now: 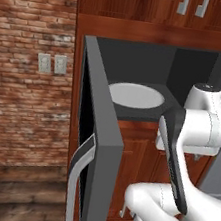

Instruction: Place the sponge inside the microwave to prepare for sanitizing.

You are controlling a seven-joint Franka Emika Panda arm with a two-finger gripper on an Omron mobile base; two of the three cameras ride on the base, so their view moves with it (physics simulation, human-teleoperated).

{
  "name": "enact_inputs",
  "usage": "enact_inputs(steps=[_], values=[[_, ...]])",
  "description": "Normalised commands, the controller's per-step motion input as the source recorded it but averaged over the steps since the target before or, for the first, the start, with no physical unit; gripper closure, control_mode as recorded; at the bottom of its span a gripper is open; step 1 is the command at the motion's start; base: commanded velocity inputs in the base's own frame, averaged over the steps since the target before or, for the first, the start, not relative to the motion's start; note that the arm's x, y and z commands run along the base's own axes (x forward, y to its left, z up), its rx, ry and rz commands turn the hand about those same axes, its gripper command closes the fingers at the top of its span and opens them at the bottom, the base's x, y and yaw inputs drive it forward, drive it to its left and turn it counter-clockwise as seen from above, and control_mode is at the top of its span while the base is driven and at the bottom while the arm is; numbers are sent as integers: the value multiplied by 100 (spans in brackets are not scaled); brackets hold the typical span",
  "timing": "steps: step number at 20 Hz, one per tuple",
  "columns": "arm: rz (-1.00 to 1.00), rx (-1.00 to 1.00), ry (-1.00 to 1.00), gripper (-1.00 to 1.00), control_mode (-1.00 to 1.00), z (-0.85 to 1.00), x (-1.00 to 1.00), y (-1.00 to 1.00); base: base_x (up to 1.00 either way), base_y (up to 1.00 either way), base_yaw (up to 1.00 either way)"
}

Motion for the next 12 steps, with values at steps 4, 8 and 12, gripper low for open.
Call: enact_inputs(steps=[4, 8, 12], values=[[0, 0, 0, -100, 100, 0, 0, 0, -38, -7, 0], [0, 0, 0, -100, 100, 0, 0, 0, -6, -1, 0], [0, 0, 0, -100, 100, 0, 0, 0, -27, -26, 0]])
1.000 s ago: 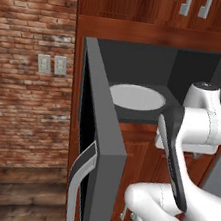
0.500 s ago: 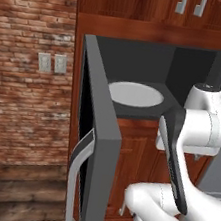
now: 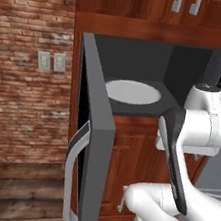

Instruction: Place the sponge inside the microwave to prepare for sanitizing.

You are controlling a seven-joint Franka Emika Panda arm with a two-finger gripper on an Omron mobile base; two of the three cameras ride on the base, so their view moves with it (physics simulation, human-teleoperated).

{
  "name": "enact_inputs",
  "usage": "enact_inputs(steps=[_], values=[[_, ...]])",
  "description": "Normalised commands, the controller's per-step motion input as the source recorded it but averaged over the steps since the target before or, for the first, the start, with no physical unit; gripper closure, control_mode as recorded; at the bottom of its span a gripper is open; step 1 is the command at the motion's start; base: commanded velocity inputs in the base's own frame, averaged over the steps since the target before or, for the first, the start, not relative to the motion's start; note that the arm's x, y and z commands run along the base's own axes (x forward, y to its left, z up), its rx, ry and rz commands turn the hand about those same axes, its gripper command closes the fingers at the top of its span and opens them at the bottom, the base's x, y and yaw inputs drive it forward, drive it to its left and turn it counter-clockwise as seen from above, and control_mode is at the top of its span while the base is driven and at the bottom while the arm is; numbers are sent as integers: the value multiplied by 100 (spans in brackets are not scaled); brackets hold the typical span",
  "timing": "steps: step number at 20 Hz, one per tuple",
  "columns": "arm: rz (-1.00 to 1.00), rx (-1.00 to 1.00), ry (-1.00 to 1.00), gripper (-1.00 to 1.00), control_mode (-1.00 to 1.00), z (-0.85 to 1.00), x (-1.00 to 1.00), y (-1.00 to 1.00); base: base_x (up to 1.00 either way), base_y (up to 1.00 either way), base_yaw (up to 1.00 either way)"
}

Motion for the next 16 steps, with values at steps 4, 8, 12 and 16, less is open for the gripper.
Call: enact_inputs(steps=[4, 8, 12, 16], values=[[0, 0, 0, -100, 100, 0, 0, 0, -60, -54, -5], [0, 0, 0, -100, 100, 0, 0, 0, -30, -78, -3], [0, 0, 0, -100, 100, 0, 0, 0, -2, -77, 0], [0, 0, 0, -100, 100, 0, 0, 0, 3, -60, 1]])
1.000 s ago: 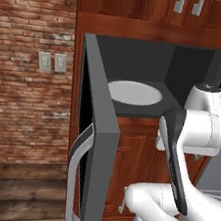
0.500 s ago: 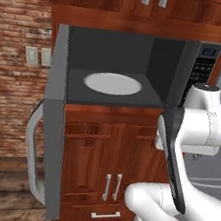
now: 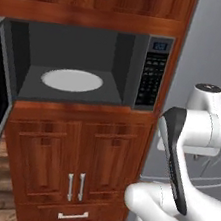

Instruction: Place the sponge inside the microwave to prepare for sanitizing.

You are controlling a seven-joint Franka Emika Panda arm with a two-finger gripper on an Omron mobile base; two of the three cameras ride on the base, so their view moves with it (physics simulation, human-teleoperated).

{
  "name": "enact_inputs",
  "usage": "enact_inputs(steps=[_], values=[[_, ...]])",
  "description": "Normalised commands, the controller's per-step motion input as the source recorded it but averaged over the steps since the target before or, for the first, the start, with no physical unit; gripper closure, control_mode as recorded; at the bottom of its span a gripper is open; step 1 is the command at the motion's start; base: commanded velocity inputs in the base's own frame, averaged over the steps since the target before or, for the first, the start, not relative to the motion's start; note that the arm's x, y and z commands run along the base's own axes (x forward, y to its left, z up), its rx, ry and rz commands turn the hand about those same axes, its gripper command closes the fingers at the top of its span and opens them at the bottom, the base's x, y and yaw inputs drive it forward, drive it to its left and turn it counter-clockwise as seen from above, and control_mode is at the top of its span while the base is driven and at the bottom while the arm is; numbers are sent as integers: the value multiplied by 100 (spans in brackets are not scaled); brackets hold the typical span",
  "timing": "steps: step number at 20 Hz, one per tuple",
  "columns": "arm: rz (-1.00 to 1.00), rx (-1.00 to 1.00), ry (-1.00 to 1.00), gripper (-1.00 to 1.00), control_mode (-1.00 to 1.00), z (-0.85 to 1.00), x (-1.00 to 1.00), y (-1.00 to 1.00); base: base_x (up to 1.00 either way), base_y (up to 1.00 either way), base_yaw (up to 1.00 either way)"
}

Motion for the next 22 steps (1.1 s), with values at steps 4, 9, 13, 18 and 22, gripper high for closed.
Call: enact_inputs(steps=[4, 9, 13, 18, 22], values=[[0, 0, 0, -100, 100, 0, 0, 0, 6, -82, 0], [0, 0, 0, -100, 100, 0, 0, 0, 11, -100, 0], [0, 0, 0, -100, 100, 0, 0, 0, 0, -100, 0], [0, 0, 0, -100, 100, 0, 0, 0, 0, -97, 0], [0, 0, 0, -100, 100, 0, 0, 0, 0, -92, 0]])
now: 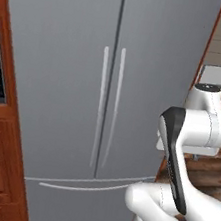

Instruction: Place the sponge inside the microwave to prepare for sanitizing.

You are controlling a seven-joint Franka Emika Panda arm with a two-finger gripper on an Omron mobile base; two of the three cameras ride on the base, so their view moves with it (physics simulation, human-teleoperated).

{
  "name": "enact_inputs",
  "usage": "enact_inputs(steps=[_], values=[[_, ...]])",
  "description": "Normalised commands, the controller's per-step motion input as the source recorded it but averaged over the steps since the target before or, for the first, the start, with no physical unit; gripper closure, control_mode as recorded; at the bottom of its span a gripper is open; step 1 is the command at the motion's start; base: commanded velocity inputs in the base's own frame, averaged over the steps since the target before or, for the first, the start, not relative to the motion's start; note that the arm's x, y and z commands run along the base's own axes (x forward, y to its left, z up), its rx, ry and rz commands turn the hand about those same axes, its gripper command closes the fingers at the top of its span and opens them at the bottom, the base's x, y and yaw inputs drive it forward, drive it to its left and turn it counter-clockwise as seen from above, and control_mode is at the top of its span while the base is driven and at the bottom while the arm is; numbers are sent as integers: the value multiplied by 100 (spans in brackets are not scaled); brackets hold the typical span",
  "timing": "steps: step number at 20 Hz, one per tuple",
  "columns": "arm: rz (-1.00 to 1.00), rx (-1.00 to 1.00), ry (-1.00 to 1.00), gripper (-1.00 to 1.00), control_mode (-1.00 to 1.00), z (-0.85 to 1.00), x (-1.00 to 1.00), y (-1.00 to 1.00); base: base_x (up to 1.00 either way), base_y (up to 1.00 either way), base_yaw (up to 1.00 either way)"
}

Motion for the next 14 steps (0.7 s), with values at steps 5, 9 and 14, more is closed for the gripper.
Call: enact_inputs(steps=[5, 9, 14], values=[[0, 0, 0, -100, 100, 0, 0, 0, 0, -83, 0], [0, 0, 0, -100, 100, 0, 0, 0, 0, -69, 0], [0, 0, 0, -100, 100, 0, 0, 0, 0, -23, -13]])
